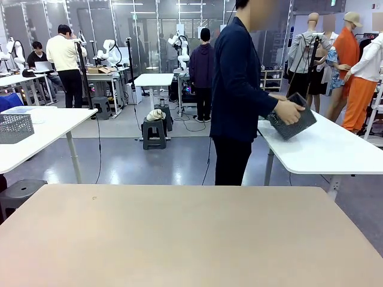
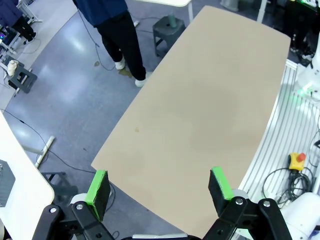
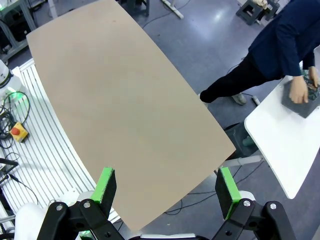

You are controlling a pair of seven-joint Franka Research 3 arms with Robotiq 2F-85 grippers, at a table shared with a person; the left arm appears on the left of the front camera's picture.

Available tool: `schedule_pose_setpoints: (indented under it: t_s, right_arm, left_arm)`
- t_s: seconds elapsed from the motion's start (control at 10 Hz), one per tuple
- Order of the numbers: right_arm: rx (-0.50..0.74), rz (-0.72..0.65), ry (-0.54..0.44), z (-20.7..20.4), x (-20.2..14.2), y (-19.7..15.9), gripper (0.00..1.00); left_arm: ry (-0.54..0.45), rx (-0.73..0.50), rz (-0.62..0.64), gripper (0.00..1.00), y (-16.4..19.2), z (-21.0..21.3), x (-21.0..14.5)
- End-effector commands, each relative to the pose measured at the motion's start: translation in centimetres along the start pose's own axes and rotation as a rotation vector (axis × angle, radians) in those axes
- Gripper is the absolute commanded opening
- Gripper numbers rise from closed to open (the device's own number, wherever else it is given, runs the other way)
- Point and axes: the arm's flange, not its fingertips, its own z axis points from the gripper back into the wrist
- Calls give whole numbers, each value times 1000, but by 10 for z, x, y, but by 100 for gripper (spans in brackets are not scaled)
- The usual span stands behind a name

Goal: Fold the towels and place them in the basket.
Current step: When a person lays out a Towel with hook on the table, fold it in half twice.

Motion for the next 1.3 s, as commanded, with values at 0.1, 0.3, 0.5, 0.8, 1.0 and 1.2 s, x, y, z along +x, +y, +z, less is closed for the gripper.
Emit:
schedule_pose_setpoints:
  t_s: [0.1, 0.3, 0.5, 0.8, 1.0, 1.2]
  right_arm:
    - [1, 5, -5, 0, 2, 1, 100]
    - [1, 5, -5, 0, 2, 1, 100]
    - [1, 5, -5, 0, 2, 1, 100]
    - [1, 5, -5, 0, 2, 1, 100]
    - [1, 5, -5, 0, 2, 1, 100]
    - [1, 5, -5, 0, 2, 1, 100]
  left_arm:
    - [-5, -4, -6, 100, -2, 0, 2]
    - [-5, -4, -6, 100, -2, 0, 2]
    - [-5, -4, -6, 100, -2, 0, 2]
    - [-5, -4, -6, 100, -2, 0, 2]
    - [15, -9, -9, 100, -1, 1, 2]
    - [27, -19, -16, 100, -5, 3, 8]
